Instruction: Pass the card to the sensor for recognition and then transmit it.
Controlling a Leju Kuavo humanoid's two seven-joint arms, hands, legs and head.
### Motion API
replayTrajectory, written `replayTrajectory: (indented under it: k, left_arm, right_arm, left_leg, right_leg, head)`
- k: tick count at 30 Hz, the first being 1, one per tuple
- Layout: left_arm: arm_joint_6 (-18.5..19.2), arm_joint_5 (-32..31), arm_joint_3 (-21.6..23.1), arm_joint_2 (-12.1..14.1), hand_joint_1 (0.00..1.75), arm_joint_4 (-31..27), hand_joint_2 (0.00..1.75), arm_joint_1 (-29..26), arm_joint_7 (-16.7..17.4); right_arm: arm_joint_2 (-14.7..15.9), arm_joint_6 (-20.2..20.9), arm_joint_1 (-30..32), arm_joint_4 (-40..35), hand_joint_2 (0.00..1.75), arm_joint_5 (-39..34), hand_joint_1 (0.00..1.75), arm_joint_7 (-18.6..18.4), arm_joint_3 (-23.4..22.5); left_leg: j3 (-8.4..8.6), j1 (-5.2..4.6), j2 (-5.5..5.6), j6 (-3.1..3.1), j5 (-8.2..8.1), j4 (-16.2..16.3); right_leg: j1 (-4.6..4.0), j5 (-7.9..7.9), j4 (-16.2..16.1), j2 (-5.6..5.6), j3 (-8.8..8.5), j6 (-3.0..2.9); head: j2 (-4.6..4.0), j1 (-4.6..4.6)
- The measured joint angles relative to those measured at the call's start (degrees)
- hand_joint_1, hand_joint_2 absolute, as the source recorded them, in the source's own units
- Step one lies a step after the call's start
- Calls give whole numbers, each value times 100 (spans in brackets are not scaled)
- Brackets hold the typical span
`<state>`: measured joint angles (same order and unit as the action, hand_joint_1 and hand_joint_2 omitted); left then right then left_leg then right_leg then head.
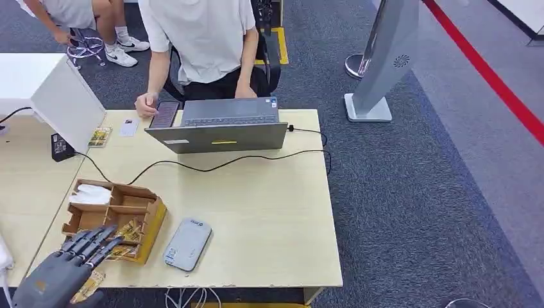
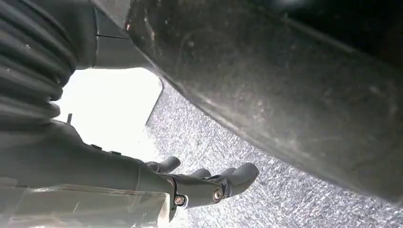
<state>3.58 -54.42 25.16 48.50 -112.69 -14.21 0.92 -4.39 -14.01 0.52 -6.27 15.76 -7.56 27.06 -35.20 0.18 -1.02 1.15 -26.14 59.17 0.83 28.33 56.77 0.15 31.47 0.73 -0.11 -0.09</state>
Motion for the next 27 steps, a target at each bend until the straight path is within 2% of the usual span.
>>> replayTrajectory:
  k: [10,27]
  left_arm:
    - [22,0,-15,239,0,0,175,-56,0]
    - [22,0,-20,269,0,0,175,-61,0]
  right_arm:
    - [0,0,-1,2,175,0,0,0,-2]
    - [0,0,-2,2,175,0,0,0,0]
  left_leg:
    - [0,-2,0,0,0,0]
    - [0,-2,0,0,0,0]
  right_leg:
    - [1,-1,-2,0,-1,1]
    - [1,-1,-1,0,-1,0]
  head:
    - [0,0]
    - [0,0]
